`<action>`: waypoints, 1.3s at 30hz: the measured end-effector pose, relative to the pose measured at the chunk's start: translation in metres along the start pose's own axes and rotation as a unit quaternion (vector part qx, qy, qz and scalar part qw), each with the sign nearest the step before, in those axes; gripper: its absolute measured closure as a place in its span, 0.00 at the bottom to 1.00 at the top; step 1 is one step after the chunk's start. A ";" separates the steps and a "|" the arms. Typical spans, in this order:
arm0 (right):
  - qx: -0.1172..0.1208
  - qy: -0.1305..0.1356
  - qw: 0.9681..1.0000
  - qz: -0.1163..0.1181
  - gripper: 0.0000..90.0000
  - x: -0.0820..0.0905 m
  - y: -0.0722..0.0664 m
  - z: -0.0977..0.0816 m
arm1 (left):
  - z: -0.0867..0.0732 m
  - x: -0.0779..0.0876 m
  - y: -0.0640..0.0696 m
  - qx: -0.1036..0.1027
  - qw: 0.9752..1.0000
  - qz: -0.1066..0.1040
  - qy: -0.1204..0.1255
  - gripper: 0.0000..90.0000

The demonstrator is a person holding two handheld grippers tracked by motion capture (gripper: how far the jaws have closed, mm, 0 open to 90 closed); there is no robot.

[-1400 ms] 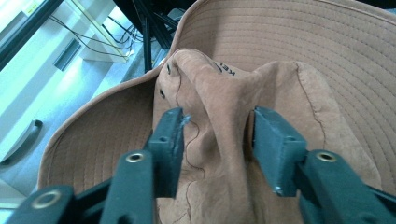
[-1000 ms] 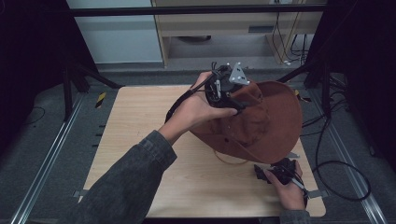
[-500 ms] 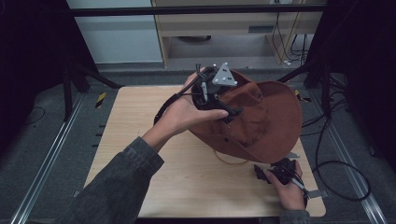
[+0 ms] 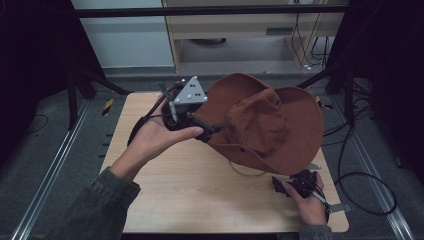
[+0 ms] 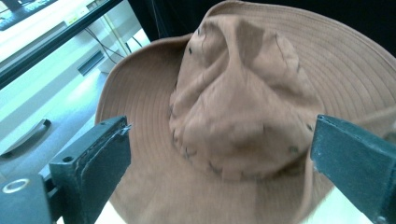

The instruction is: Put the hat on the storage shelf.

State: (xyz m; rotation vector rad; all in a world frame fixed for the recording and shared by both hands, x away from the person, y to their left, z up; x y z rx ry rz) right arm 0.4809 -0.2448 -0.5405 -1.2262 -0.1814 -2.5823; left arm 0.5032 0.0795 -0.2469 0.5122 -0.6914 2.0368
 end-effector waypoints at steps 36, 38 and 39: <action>-0.001 0.000 1.000 0.000 0.01 0.000 0.000 0.000 | -0.246 -0.002 -0.026 0.152 0.982 0.038 -0.104 0.06; -0.001 0.000 1.000 0.000 0.01 0.000 0.000 0.000 | -0.260 -0.005 -0.030 0.167 0.979 0.040 -0.110 0.06; -0.001 0.000 1.000 0.000 0.01 0.000 0.000 0.000 | -0.266 -0.006 -0.032 0.171 0.978 0.043 -0.115 0.06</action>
Point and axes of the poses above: each handheld gripper's, and its own axes: x roughly backward along the jaws, z roughly out of its top, y roughly to its right, the point moved 4 cm from there along -x, roughly forward along the jaws, and after that the axes turned 7 degrees about -y, right-handed, at the moved point
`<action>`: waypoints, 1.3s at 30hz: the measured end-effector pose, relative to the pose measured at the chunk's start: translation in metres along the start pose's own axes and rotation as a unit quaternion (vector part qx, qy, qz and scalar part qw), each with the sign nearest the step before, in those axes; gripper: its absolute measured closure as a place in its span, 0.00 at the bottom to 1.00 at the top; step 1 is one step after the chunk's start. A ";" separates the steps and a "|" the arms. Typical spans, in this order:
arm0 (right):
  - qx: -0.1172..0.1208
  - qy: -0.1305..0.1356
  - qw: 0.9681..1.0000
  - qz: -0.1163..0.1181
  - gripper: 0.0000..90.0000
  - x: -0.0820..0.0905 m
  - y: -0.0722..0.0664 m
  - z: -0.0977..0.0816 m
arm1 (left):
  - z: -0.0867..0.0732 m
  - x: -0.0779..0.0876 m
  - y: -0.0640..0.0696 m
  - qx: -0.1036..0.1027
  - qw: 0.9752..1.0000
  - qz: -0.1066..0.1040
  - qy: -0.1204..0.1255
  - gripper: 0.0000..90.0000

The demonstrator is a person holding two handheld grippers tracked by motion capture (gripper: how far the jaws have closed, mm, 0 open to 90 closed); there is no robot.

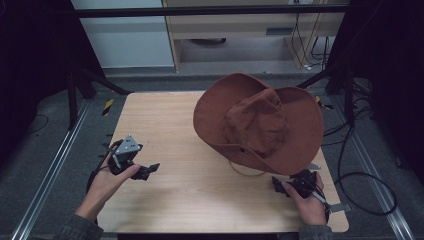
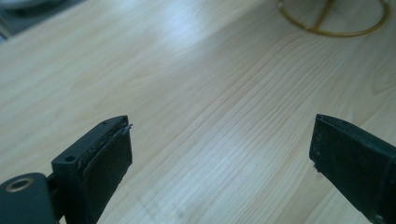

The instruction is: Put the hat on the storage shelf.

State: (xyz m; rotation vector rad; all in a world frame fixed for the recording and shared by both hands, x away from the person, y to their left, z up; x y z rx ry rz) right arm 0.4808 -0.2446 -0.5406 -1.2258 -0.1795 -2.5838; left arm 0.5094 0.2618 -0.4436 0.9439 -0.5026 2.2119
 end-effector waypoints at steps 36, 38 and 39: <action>0.001 0.001 1.000 0.000 0.01 0.000 0.000 0.000 | -0.071 -0.055 -0.018 0.056 0.996 0.019 -0.066 0.05; 0.001 0.001 1.000 0.000 0.01 0.000 0.000 0.000 | -0.072 -0.056 -0.018 0.061 0.996 0.017 -0.063 0.04; 0.001 0.001 1.000 0.000 0.01 0.000 0.000 0.000 | -0.073 -0.056 -0.019 0.064 0.996 0.016 -0.061 0.04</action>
Point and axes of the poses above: each handheld gripper's, and its own axes: x roughly backward along the jaws, z roughly out of its top, y roughly to its right, the point moved 4 cm from there along -x, roughly forward along the jaws, and after that the axes turned 7 degrees about -y, right-handed, at the moved point
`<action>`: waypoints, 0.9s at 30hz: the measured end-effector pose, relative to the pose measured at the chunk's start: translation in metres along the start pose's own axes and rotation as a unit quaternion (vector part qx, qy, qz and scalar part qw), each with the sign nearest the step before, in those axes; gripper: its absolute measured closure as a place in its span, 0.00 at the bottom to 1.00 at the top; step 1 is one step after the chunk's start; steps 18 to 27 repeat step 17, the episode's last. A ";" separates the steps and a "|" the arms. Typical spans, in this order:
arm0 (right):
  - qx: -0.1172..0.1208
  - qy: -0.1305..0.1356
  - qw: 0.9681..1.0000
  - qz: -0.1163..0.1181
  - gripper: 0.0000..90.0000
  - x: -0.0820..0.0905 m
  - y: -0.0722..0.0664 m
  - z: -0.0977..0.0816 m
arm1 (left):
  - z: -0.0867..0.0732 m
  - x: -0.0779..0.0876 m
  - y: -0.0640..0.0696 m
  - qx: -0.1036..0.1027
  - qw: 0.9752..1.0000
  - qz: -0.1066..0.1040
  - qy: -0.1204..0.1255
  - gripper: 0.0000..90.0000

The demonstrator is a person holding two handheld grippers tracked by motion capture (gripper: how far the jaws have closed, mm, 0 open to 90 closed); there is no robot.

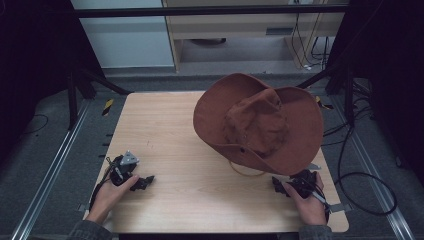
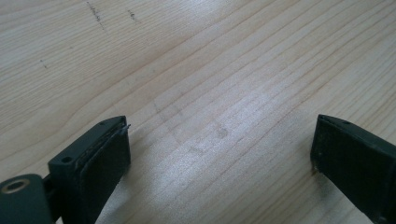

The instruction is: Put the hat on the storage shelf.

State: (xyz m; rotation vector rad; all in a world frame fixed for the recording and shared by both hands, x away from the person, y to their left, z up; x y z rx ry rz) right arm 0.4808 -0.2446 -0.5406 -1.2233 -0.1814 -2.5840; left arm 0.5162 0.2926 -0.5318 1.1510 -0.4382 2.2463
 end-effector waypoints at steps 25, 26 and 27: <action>-0.001 0.000 1.000 -0.001 0.01 0.000 0.000 0.000 | -0.003 -0.003 -0.001 -0.002 1.000 -0.005 0.027 0.00; -0.001 0.000 1.000 -0.001 0.01 0.000 0.000 0.000 | -0.003 -0.003 -0.001 -0.002 1.000 -0.005 0.027 0.00; -0.001 0.000 1.000 -0.001 0.01 0.000 0.000 0.000 | -0.003 -0.003 -0.001 -0.002 1.000 -0.005 0.027 0.00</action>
Point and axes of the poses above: each handheld gripper's, and its own axes: x roughly backward along the jaws, z roughly out of its top, y roughly to its right, the point moved 4 cm from there along -x, roughly forward along the jaws, and after that the axes turned 7 degrees about -y, right-handed, at the moved point
